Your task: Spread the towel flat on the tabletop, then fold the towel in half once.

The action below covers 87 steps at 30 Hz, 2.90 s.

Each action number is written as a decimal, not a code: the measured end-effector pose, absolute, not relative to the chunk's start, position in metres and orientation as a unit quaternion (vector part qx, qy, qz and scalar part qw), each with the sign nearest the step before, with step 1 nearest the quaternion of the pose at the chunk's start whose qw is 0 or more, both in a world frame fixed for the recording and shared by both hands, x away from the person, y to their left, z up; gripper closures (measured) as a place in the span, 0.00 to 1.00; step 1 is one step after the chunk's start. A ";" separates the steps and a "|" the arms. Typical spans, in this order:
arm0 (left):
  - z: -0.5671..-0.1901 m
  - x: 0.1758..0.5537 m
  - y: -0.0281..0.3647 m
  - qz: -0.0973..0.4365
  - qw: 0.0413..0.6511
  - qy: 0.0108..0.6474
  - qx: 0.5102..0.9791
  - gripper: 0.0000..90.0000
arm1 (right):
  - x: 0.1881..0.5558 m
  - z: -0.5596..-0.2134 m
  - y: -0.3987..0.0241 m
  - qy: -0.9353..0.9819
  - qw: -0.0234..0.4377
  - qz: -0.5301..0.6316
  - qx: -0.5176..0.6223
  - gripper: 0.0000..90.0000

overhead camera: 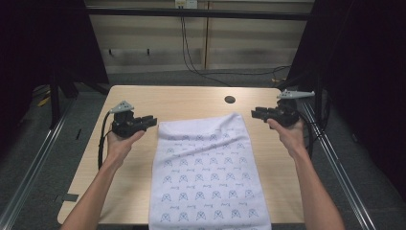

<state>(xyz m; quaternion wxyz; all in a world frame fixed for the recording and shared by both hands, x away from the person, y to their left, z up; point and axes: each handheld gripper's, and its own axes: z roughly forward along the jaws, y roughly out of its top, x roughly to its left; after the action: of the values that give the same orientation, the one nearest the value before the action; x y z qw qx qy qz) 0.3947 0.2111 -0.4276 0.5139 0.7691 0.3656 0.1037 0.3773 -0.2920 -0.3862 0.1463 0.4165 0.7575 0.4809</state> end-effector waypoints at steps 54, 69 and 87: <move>-0.482 0.315 0.198 0.005 0.449 0.299 0.842 0.81 | 0.277 -0.483 -0.293 0.806 0.086 0.409 0.418 0.83; -0.501 0.367 0.176 0.045 0.429 0.338 0.836 0.81 | 0.308 -0.485 -0.262 0.815 0.087 0.404 0.407 0.75; -0.506 0.370 0.175 0.063 0.405 0.333 0.849 0.94 | 0.339 -0.500 -0.244 0.829 0.105 0.359 0.415 0.72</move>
<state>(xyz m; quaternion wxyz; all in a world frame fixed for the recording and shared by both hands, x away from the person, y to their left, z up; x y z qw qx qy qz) 0.3701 0.1751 -0.5059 0.4050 0.8492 0.3328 0.0633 0.3393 -0.2444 -0.5004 0.1055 0.4155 0.8293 0.3586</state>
